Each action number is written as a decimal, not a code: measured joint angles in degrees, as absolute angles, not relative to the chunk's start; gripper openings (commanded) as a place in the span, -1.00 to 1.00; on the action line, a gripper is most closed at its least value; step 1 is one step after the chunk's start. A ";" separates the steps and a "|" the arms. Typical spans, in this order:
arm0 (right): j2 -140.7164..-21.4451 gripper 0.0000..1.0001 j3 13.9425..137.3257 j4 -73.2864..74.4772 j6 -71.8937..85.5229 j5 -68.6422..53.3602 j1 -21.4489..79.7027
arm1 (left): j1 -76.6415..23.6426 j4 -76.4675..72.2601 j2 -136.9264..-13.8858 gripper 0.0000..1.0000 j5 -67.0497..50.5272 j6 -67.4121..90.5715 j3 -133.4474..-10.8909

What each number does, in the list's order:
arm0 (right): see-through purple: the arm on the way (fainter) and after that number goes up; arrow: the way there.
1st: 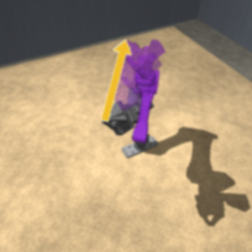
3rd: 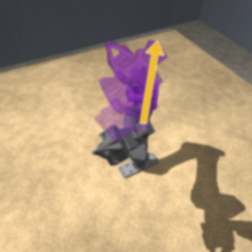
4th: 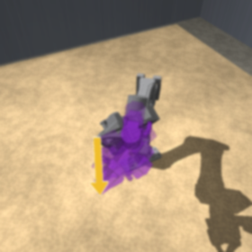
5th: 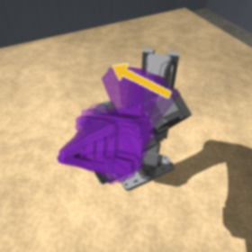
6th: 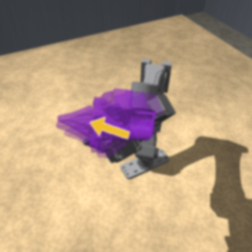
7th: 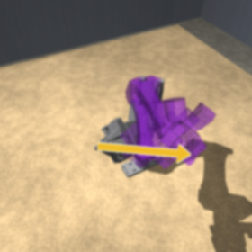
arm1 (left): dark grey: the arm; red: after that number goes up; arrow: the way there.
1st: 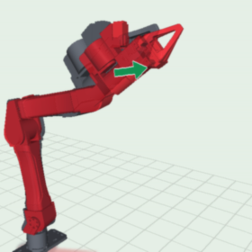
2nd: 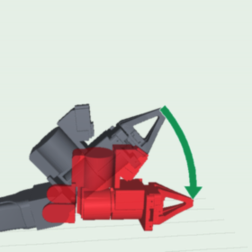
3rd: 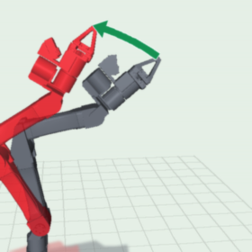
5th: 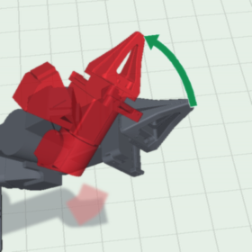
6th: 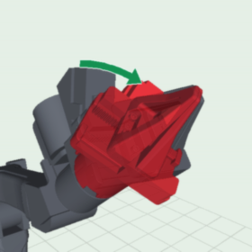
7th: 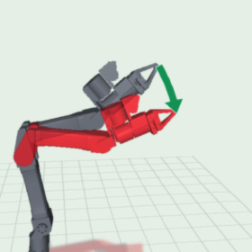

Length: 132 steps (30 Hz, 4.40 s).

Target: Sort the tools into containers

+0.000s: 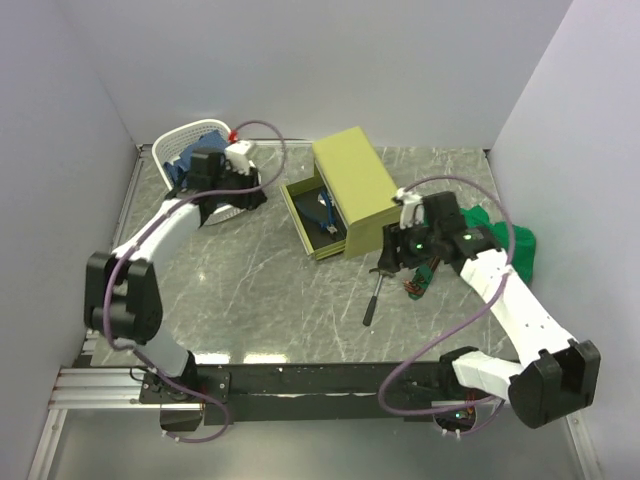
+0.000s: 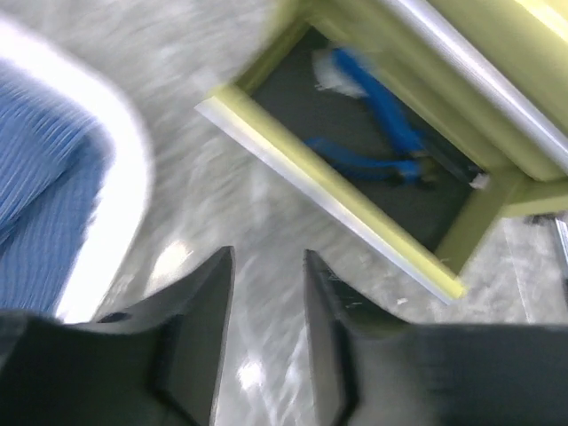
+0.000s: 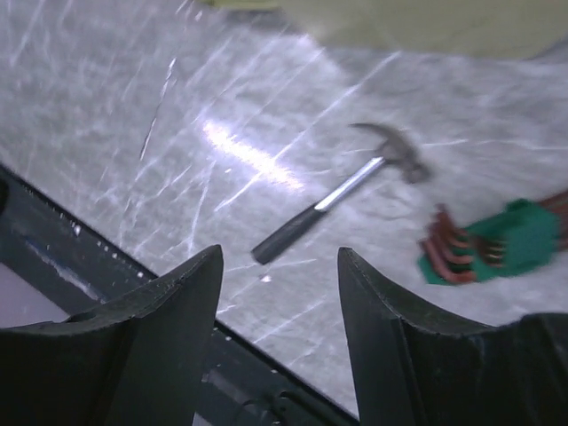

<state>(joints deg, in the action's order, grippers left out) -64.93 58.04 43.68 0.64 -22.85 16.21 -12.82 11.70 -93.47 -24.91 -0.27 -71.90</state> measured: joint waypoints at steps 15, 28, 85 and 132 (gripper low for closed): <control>-74.06 0.13 47.42 40.49 26.24 -4.47 29.47 | -8.36 12.45 -69.56 0.12 -10.46 1.76 -57.69; -78.72 0.17 42.72 32.58 35.18 -4.56 35.16 | -6.66 14.31 -68.51 0.14 -9.30 1.76 -53.78; -112.92 -1.00 98.21 32.99 6.39 -1.10 36.40 | 6.31 13.19 -59.48 0.18 -18.17 10.44 -54.57; -82.85 0.35 76.31 39.29 -18.52 -14.02 33.80 | 6.70 8.78 -61.67 0.21 -29.87 17.52 -54.65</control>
<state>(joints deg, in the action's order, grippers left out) -82.85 76.31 39.29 -18.52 -14.02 33.80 6.70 8.78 -61.67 -29.87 17.52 -54.65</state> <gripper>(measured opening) 0.600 0.611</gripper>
